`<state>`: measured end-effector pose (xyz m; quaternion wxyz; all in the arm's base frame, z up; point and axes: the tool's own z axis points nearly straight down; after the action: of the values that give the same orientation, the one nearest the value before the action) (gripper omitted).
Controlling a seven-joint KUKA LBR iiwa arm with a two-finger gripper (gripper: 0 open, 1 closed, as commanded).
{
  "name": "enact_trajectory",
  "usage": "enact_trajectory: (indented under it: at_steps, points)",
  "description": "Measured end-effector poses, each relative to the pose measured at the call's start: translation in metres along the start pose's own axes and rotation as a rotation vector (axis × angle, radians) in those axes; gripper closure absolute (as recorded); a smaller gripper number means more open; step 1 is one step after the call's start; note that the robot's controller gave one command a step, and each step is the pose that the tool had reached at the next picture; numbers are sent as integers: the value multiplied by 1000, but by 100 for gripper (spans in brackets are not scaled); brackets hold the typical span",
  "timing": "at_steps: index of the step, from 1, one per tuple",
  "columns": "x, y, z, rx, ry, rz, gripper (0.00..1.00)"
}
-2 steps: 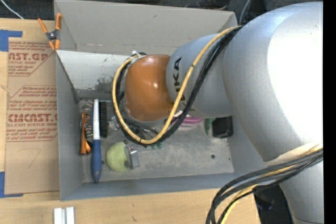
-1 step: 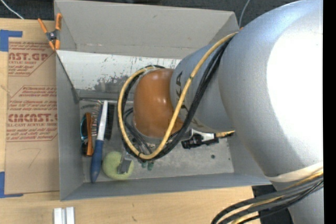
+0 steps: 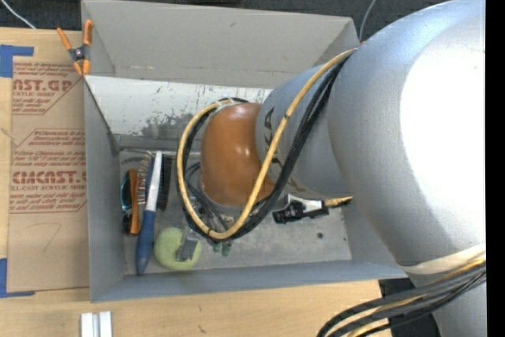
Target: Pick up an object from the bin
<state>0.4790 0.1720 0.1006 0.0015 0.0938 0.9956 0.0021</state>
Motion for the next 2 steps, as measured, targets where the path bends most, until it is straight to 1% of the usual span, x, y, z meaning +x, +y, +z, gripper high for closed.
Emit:
enact_trajectory:
  at_steps: [1,2]
  points:
    - [0,0,0,0,0,0,100]
    - [4,35,14,7,1,74,100]
